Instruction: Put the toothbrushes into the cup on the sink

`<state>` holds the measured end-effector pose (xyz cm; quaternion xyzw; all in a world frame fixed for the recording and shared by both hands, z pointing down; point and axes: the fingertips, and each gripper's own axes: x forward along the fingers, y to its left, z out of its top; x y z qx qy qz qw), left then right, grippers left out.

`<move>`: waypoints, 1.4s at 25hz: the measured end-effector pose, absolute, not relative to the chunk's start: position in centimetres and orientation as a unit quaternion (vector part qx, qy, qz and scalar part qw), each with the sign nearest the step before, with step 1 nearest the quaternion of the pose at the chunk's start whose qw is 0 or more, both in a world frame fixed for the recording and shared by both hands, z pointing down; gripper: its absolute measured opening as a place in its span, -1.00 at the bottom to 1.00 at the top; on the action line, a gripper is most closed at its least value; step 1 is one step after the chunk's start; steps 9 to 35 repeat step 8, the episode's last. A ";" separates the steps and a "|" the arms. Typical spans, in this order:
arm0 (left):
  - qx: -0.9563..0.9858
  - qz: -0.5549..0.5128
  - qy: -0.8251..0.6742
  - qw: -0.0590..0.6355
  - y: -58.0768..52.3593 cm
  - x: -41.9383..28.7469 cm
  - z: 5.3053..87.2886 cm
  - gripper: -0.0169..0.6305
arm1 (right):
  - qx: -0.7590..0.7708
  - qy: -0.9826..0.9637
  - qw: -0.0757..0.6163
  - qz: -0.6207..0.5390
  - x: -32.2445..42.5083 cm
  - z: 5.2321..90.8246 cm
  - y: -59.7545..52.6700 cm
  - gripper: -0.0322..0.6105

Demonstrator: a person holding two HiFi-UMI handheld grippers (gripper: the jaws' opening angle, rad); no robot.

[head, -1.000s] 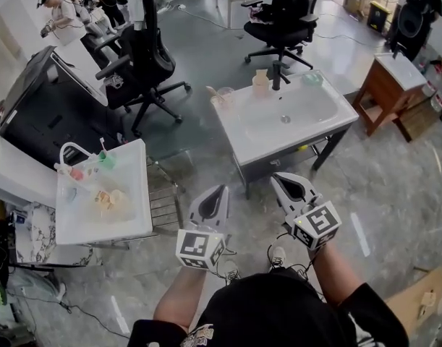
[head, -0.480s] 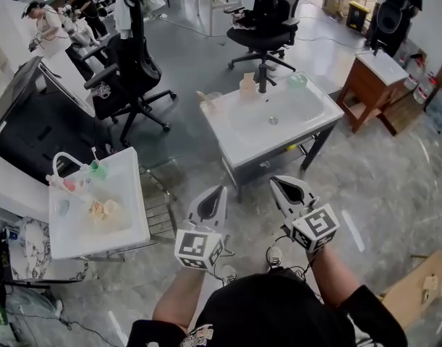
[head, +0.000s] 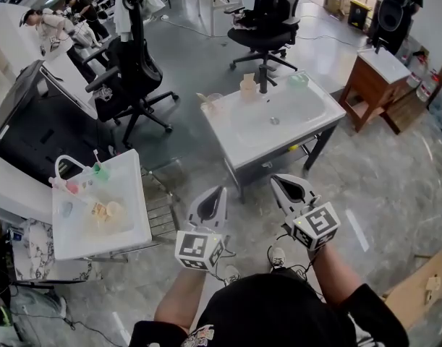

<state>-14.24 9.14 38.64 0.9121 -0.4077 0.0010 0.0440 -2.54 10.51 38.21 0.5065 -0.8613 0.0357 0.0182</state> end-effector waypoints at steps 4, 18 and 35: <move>0.911 0.000 -0.409 0.043 8.9 -14.0 38.8 -0.93 | 0.506 -0.862 0.018 0.035 -2.3 38.4 10.3 -0.88; 0.912 0.000 -0.409 0.044 8.7 -14.1 38.7 -0.93 | 0.506 -0.862 0.018 0.035 -2.4 38.1 10.1 -0.88; 0.912 0.000 -0.409 0.044 8.7 -14.1 38.7 -0.93 | 0.506 -0.862 0.018 0.035 -2.4 38.1 10.1 -0.88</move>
